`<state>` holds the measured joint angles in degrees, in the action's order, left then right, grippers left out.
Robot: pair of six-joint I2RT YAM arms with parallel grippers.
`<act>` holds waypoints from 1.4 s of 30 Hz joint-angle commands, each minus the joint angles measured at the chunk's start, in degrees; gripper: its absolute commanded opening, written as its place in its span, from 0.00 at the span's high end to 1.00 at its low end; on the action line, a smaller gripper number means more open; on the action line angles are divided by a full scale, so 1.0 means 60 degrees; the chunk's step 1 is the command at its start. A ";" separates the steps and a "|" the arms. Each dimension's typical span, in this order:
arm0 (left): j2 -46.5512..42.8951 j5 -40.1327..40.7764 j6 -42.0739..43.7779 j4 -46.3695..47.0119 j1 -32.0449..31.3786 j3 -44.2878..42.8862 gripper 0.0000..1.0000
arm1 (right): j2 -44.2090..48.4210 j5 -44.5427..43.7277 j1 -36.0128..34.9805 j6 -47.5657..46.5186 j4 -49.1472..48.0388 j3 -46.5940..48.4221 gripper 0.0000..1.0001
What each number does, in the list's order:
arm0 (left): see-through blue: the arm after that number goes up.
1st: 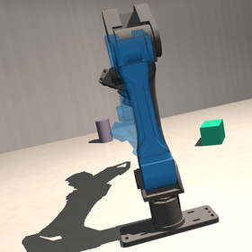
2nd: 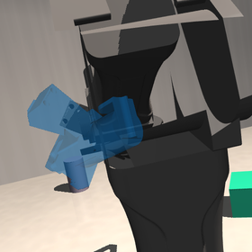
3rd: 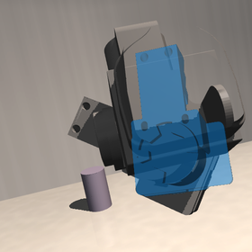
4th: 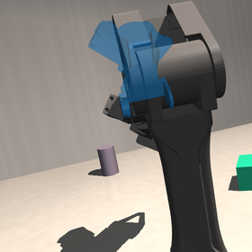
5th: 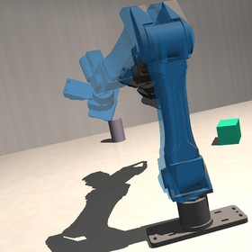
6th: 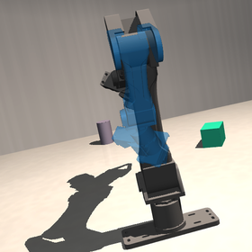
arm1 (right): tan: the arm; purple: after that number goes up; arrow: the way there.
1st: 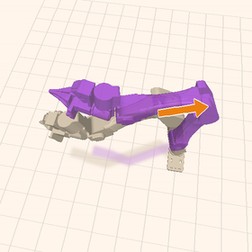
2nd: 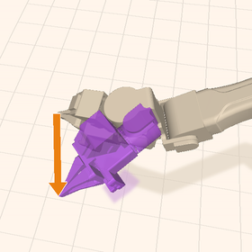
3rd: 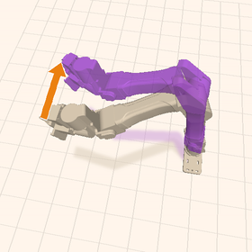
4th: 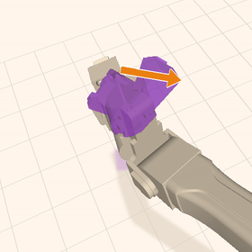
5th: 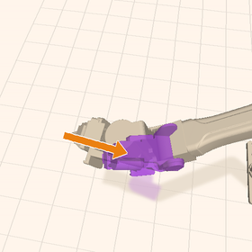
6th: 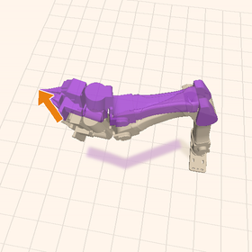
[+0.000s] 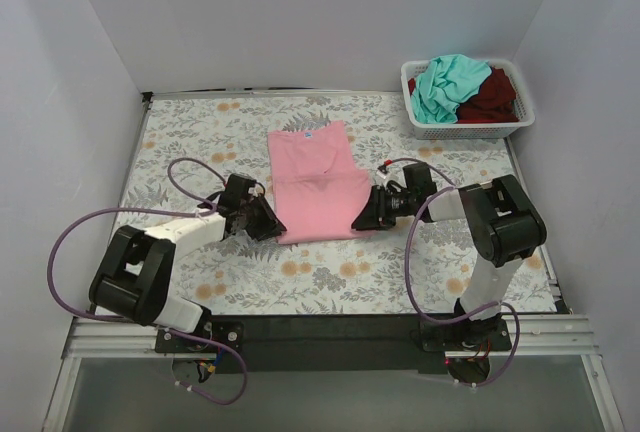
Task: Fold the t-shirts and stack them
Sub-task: Fold the tshirt
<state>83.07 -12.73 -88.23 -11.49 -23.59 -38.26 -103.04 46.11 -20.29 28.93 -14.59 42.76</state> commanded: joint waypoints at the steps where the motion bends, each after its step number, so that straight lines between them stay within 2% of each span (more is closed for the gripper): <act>1: -0.0265 -0.0133 -0.0149 0.0039 0.0473 0.0516 0.77 | -0.0315 0.0342 0.0525 -0.0163 -0.0703 -0.0330 0.62; 4: -0.0309 -0.0397 -0.0179 -0.0004 0.0695 0.0839 0.78 | -0.0434 0.0620 0.0760 -0.0192 -0.0689 -0.0594 0.62; 10: -0.0938 -0.0514 -0.0076 -0.0341 0.0710 0.0738 0.76 | 0.0780 0.1045 0.0717 0.0202 -0.0674 -0.0711 0.61; 14: -0.1831 -0.0865 -0.0134 -0.0386 0.0666 0.0416 0.73 | 0.1588 0.1178 0.0336 0.0496 -0.0689 -0.0463 0.59; 17: -0.1834 -0.1173 -0.0382 -0.0298 0.0315 0.0064 0.72 | 0.1661 0.1090 -0.0088 0.0744 -0.0718 -0.0185 0.59; 21: -0.1263 -0.1247 -0.0881 0.0214 -0.0489 -0.0025 0.72 | 0.1311 0.0754 -0.1140 0.1242 -0.0981 0.0415 0.59; 27: -0.0369 -0.1145 -0.1408 0.0830 -0.0726 0.0429 0.74 | -0.0182 0.0051 -0.2299 0.1916 -0.1523 0.1309 0.58; 34: -0.0178 -0.0588 -0.1979 0.0670 -0.0653 0.1264 0.79 | -0.1838 -0.0038 -0.2477 0.2488 -0.2549 0.1003 0.59; 38: -0.0133 -0.0500 -0.2054 0.0289 -0.0506 0.1454 0.81 | -0.1651 0.0108 -0.2448 0.2517 -0.2534 0.0769 0.59; 42: -0.0309 -0.0398 -0.1922 0.0040 -0.0185 0.1528 0.81 | -0.0494 0.0415 -0.2215 0.2518 -0.2490 0.0403 0.59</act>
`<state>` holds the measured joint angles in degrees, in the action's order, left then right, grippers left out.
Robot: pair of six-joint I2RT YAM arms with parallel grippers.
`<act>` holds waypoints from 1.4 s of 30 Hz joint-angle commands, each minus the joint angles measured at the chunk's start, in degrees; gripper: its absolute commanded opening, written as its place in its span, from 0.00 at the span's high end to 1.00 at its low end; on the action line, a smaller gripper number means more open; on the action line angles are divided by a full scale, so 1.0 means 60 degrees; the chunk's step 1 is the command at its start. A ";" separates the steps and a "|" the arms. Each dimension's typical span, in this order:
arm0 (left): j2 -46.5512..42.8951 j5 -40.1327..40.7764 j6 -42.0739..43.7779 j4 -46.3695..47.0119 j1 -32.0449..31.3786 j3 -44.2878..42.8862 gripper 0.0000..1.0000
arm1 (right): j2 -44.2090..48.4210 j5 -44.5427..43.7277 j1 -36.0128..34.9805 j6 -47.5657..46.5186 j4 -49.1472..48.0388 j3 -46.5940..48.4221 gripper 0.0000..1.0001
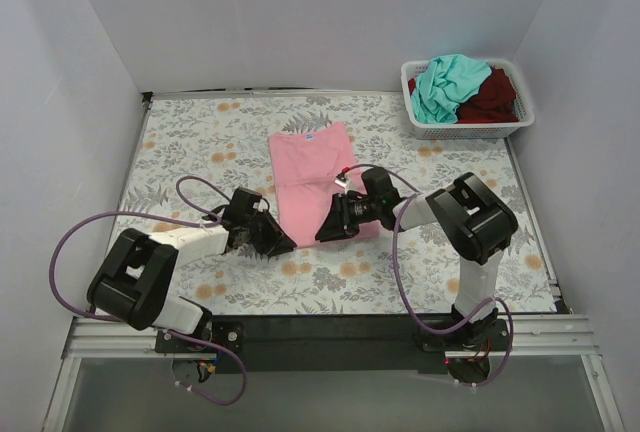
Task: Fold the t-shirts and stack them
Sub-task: Fold the tshirt
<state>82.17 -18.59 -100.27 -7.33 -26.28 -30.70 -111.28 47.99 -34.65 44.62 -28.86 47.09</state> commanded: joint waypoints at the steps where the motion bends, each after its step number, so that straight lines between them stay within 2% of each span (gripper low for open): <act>1: -0.0189 0.0622 0.0114 -0.0740 0.0308 0.0282 0.81 | 0.1302 0.0262 0.0310 -0.0112 -0.0112 -0.0435 0.59; 6: -0.0248 0.0696 0.0290 -0.0814 0.0513 0.0297 0.81 | 0.1980 0.0878 0.1494 -0.0696 -0.0126 -0.1575 0.59; 13: -0.0262 0.0725 0.0437 -0.1018 0.0777 0.0312 0.82 | 0.1381 0.1157 0.2743 -0.1342 -0.0141 -0.2501 0.60; 18: -0.0979 0.0872 0.0656 -0.1575 0.0792 -0.0403 0.81 | 0.2139 0.1202 0.2861 -0.1007 -0.0112 -0.2225 0.61; 23: -0.1406 0.0785 0.0818 -0.1328 0.0908 -0.1474 0.79 | 0.2640 0.0924 0.2934 -0.0655 -0.0097 -0.0837 0.60; 26: -0.0675 0.0521 0.0992 -0.0932 0.1143 -0.2264 0.79 | 0.1953 0.0777 0.3007 -0.0523 -0.0097 0.0101 0.60; 36: 0.3338 0.0140 0.1872 -0.0316 0.1948 -0.4900 0.79 | -0.0902 -0.0087 0.3461 -0.0084 -0.0111 0.2740 0.60; 38: 0.4054 0.0110 0.1975 -0.0243 0.2036 -0.5122 0.79 | -0.1328 -0.0248 0.3578 0.0063 -0.0097 0.2917 0.60; 42: 0.4586 0.0066 0.2092 -0.0272 0.2212 -0.5182 0.79 | -0.2193 -0.0337 0.3695 0.0166 -0.0097 0.3065 0.60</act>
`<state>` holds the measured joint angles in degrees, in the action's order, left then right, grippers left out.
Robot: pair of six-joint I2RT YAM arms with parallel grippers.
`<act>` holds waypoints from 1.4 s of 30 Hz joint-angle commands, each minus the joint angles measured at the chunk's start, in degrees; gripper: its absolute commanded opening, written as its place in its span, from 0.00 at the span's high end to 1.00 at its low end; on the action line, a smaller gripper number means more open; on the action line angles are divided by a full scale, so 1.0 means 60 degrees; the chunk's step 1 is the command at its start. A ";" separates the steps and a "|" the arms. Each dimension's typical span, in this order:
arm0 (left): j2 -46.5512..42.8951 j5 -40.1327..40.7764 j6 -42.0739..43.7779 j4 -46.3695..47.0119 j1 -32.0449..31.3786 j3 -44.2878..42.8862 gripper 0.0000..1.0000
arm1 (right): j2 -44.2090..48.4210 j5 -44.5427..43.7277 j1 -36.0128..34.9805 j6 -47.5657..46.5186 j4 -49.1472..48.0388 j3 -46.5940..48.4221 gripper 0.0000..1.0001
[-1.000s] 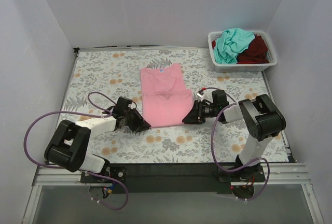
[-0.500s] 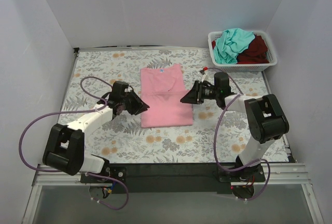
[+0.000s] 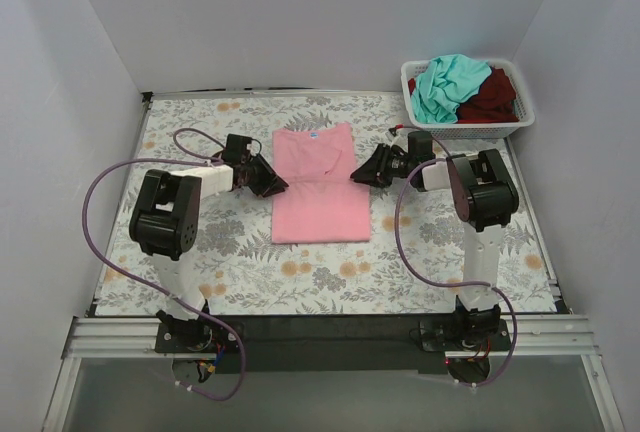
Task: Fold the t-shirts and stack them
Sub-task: Fold the tshirt
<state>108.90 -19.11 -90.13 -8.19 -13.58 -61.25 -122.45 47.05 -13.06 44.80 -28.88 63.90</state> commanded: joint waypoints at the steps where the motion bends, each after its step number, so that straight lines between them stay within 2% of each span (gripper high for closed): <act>1: 0.0087 0.0153 0.0402 -0.0115 0.0111 -0.0031 0.79 | -0.0333 -0.0122 0.0126 0.0151 -0.0093 0.0205 0.60; 8: -0.1346 0.0622 0.1308 -0.0525 0.0111 0.0189 0.75 | 0.0997 -0.0034 0.0170 -0.0170 -0.0064 -0.0598 0.60; 12: -0.2357 0.1089 0.1981 -0.1400 -0.0064 0.0394 0.64 | 0.2664 -0.0355 0.0170 -0.0856 0.0417 -0.1434 0.59; 13: -0.2823 0.1250 0.2100 -0.1593 -0.0138 0.0453 0.62 | 0.2960 -0.0776 0.0141 -0.1135 0.0782 -0.1610 0.58; 15: -0.3323 0.1982 0.2320 -0.1988 -0.0401 0.0716 0.59 | 0.3836 -0.1509 0.0053 -0.1953 0.2725 -0.1758 0.53; 17: -0.3983 0.2785 0.2555 -0.2487 -0.0795 0.1052 0.51 | 0.4366 -0.3308 -0.0311 -0.3389 0.4235 -0.1642 0.48; 18: -0.4188 0.3066 0.2599 -0.2677 -0.0986 0.1170 0.48 | 0.4833 -0.3982 -0.0502 -0.3727 0.5635 -0.1569 0.48; 19: -0.4350 0.3460 0.2672 -0.3027 -0.1176 0.1272 0.44 | 0.5041 -0.5207 -0.0693 -0.3992 0.6113 -0.1510 0.47; 21: -0.4790 0.4148 0.2629 -0.3554 -0.1689 0.1579 0.39 | 0.5567 -0.6660 -0.1293 -0.4433 0.7341 -0.1465 0.45; 22: -0.4921 0.4254 0.2542 -0.3674 -0.1822 0.1668 0.34 | 0.5701 -0.7003 -0.1469 -0.4506 0.7711 -0.1465 0.44; 24: -0.5229 0.4415 0.2380 -0.3995 -0.2071 0.1989 0.32 | 0.5979 -0.7632 -0.2040 -0.4522 0.8181 -0.1480 0.44; 31: -0.5611 0.4387 0.1955 -0.4144 -0.2233 0.2431 0.32 | 0.5791 -0.8295 -0.3681 -0.3980 0.8871 -0.1524 0.44; 42: -0.4865 0.3889 0.1691 -0.3953 -0.2306 0.2372 0.35 | 0.4604 -0.8398 -0.4312 -0.3599 0.9047 -0.1172 0.46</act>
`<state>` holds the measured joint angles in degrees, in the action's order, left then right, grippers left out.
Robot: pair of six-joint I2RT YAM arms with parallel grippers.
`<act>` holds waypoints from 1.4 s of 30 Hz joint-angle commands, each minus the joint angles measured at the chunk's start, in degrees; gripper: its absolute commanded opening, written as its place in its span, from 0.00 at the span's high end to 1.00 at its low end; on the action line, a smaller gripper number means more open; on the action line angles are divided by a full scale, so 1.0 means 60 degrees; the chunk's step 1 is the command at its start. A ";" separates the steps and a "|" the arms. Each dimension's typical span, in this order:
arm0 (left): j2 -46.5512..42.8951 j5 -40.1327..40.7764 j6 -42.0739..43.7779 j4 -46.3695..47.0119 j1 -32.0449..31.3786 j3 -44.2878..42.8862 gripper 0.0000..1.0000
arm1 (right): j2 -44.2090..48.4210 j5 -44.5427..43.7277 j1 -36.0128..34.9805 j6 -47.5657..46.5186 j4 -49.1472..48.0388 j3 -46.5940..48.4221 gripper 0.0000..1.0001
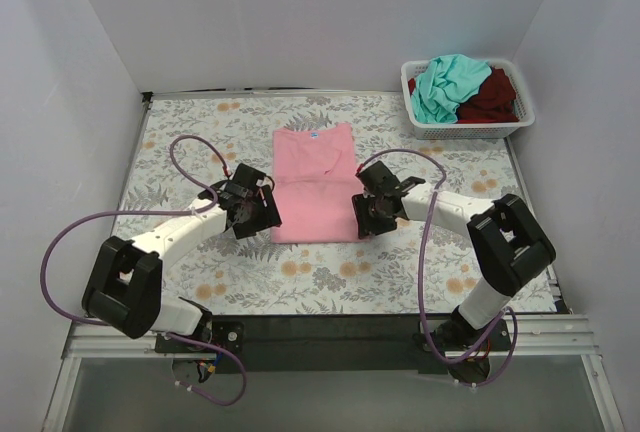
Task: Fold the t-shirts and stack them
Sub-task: Fold the tshirt
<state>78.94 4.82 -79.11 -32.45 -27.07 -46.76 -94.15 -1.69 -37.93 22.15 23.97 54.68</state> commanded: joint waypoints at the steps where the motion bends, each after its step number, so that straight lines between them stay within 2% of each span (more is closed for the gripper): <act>1: 0.0174 -0.0115 -0.0145 0.0090 -0.0059 -0.0043 0.35 | -0.0143 -0.0274 -0.0283 0.0190 0.0268 0.0351 0.46; 8: 0.0174 -0.0203 -0.0130 0.0061 -0.0103 0.0015 0.36 | -0.0436 -0.0669 -0.0679 0.0321 0.0809 0.0365 0.51; 14: 0.0276 -0.0275 -0.0130 -0.0041 -0.0103 -0.0043 0.36 | -0.0744 -0.0802 -0.0797 0.0439 0.1059 0.0219 0.60; 19: 0.0467 -0.0378 -0.0071 -0.0290 -0.0147 -0.0219 0.36 | -0.0861 -0.0655 -0.0797 0.0351 0.1030 0.0292 0.81; 20: 0.0554 -0.0378 -0.0057 -0.0348 -0.0176 -0.0291 0.36 | -0.0905 -0.0626 -0.0783 0.0336 0.1030 0.0277 0.89; 22: 0.0642 -0.0451 -0.0072 -0.0451 -0.0205 -0.0350 0.36 | -0.0905 -0.0597 -0.0783 0.0307 0.1030 0.0292 0.99; 27: 0.0833 -0.0540 -0.0130 -0.0583 -0.0308 -0.0570 0.39 | -0.0847 -0.0611 -0.0797 0.0278 0.1001 0.0248 0.99; 34: 0.1258 -0.0467 -0.0203 -0.0686 -0.0527 -0.0834 0.50 | -0.0890 -0.0450 -0.0782 0.0219 0.0899 0.0219 0.99; 36: 0.1462 -0.0423 -0.0233 -0.0700 -0.0571 -0.0834 0.57 | -0.0905 -0.0406 -0.0797 0.0190 0.0898 0.0219 0.99; 42: 0.2092 -0.0335 -0.0437 -0.0686 -0.0805 -0.0746 0.60 | -0.0964 -0.0333 -0.0782 0.0146 0.0840 0.0233 0.99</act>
<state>90.28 2.13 -80.79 -36.03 -31.03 -50.41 -96.86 -4.32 -42.35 23.70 26.61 57.47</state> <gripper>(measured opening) 0.396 0.037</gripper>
